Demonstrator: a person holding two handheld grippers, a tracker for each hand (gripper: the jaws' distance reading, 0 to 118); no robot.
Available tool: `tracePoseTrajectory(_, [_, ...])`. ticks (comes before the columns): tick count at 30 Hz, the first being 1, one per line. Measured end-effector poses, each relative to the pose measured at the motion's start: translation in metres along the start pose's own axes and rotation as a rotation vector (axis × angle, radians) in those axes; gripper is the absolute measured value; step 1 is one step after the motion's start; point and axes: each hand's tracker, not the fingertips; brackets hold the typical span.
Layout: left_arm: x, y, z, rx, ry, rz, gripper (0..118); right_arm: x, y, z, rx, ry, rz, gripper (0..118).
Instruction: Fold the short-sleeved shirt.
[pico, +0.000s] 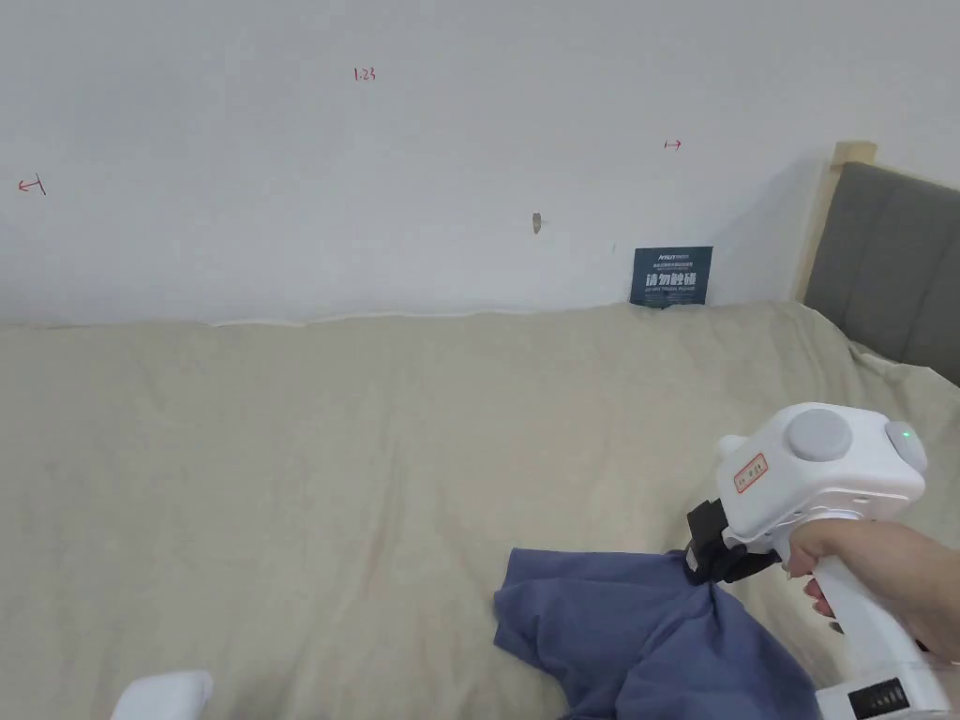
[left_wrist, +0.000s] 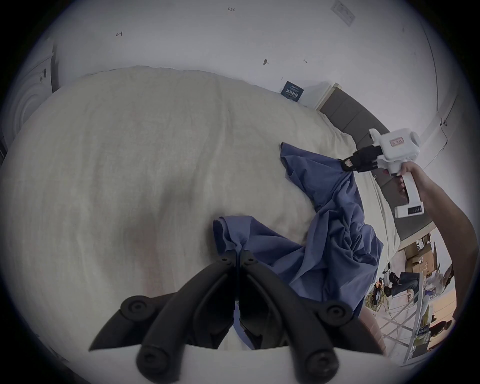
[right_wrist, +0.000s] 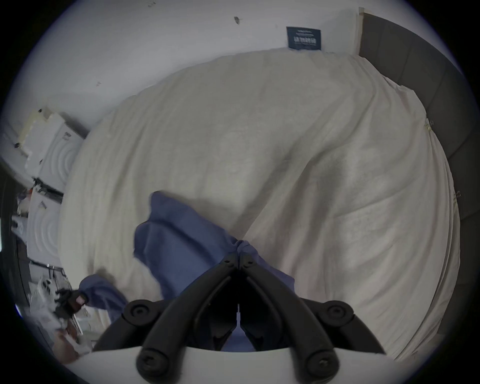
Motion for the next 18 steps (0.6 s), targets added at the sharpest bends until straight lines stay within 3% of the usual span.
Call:
tracePoseTrajectory(1, [0.001, 0.001, 0.004, 0.012, -0.001, 0.008, 1, -0.004, -0.005, 0.014, 0.035, -0.002, 0.011, 0])
tracePoseTrajectory(7, [0.006, 0.027, 0.062, 0.121, -0.043, 0.055, 1, -0.006, -0.041, 0.117, 0.245, 0.234, -0.023, 0])
tracePoseTrajectory(11, [0.019, 0.072, 0.138, 0.295, -0.064, 0.078, 1, -0.023, -0.061, 0.212, 0.369, 0.176, -0.004, 0])
tracePoseTrajectory(15, [0.043, 0.106, 0.221, 0.441, -0.002, -0.031, 1, -0.030, -0.069, 0.303, 0.494, 0.217, -0.085, 0])
tracePoseTrajectory(18, [0.061, 0.127, 0.278, 0.527, 0.014, -0.071, 1, -0.040, -0.072, 0.364, 0.592, 0.225, -0.085, 0])
